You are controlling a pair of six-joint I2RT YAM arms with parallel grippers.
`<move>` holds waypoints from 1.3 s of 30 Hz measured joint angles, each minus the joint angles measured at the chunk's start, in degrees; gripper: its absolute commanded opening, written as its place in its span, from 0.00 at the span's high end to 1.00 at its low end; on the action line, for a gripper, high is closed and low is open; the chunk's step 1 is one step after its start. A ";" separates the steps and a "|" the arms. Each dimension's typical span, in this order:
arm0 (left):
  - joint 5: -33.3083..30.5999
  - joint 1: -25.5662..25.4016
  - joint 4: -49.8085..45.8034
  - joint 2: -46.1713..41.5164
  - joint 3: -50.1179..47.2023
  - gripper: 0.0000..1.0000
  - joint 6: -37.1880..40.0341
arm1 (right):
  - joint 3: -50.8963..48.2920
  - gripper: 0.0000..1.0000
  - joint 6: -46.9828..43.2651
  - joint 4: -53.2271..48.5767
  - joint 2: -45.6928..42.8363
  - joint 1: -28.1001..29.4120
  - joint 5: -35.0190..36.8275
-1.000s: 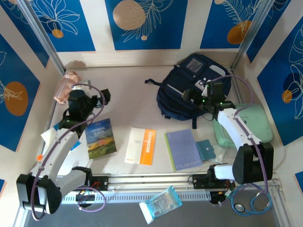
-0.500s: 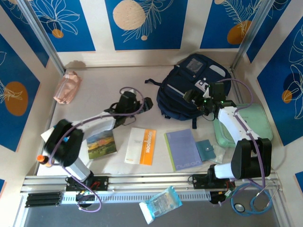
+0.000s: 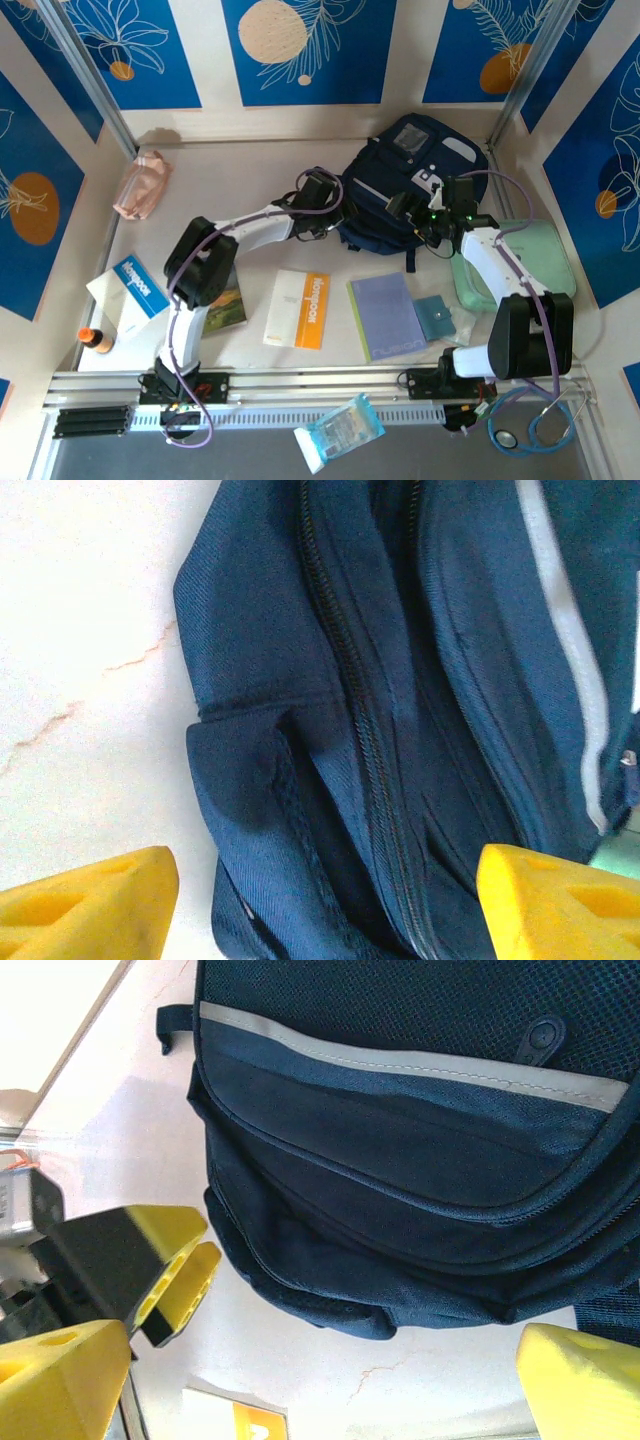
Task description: Pack books, pencil case, and school supplies into a backpack
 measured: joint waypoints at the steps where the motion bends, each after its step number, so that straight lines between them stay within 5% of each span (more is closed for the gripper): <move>1: 0.26 -0.11 -1.14 1.03 1.40 0.19 0.17 | 0.00 0.01 -0.02 0.00 0.00 0.00 0.02; 9: 0.94 -0.55 -9.64 8.15 12.28 0.23 1.77 | 0.00 0.01 -0.02 -0.37 0.00 0.00 0.02; 15: 0.70 -0.70 -15.50 11.74 18.40 0.36 3.04 | -0.11 0.01 -0.04 -0.35 0.00 0.00 -0.02; 20: 0.48 -0.74 -17.75 12.35 20.17 0.67 4.33 | -0.31 0.01 -0.04 -0.37 0.07 0.00 -0.24; 24: -0.17 -0.04 -17.97 12.33 20.22 0.76 6.25 | -0.33 0.01 -0.61 -0.04 0.07 0.00 -1.29; 30: -2.21 3.10 -18.69 8.48 18.80 0.79 11.13 | -0.72 0.01 -1.97 1.57 0.04 0.48 -4.07; 39: -5.03 12.94 -17.44 -9.60 4.17 0.79 16.81 | -0.72 0.01 -1.70 2.80 0.63 2.08 -4.63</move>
